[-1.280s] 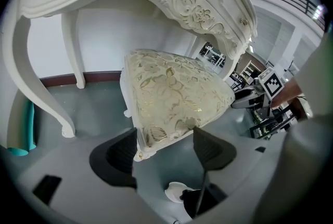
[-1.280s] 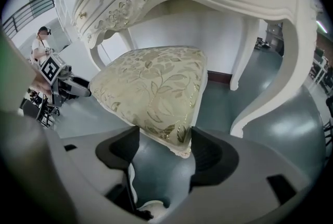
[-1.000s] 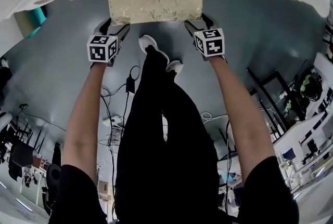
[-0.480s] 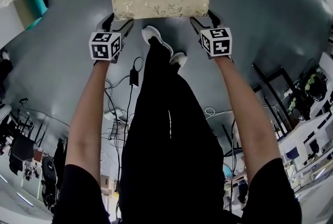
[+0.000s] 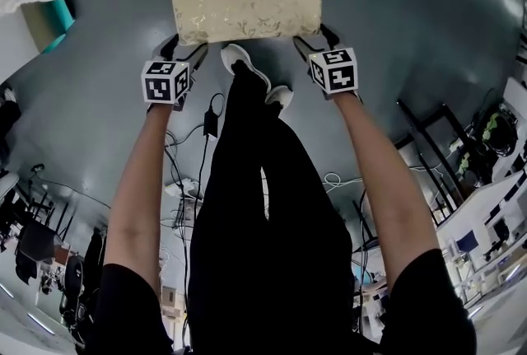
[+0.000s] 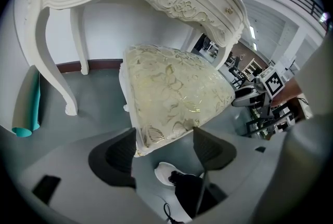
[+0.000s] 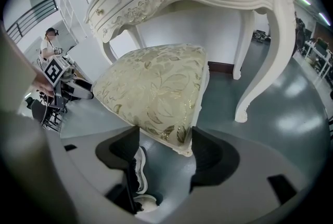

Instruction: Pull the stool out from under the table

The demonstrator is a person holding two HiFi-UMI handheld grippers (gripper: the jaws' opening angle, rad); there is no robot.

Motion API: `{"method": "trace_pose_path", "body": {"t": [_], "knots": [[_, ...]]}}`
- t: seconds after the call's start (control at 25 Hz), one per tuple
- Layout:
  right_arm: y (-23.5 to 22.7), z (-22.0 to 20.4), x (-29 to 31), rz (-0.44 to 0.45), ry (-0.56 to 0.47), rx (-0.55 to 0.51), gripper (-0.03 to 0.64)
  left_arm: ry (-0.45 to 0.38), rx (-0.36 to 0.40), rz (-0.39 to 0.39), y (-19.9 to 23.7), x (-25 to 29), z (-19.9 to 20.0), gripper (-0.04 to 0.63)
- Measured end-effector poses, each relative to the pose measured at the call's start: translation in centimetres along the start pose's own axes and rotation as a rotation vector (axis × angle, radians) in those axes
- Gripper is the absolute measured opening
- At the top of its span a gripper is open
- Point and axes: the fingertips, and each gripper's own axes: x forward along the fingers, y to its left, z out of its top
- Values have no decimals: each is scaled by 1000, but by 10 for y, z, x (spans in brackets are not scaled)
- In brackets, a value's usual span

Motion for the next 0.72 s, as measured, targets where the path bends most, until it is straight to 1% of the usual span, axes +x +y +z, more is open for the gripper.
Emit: {"method": "trace_pose_path", "body": {"t": [0.36,0.72], "knots": [[10,-21,-5,-3,13,1,318,27,-2,1,-7,-5,-21,353],[15,-32,-11,10,-1,-10,318,35,-14,17,-15,-12,-37,353]]}}
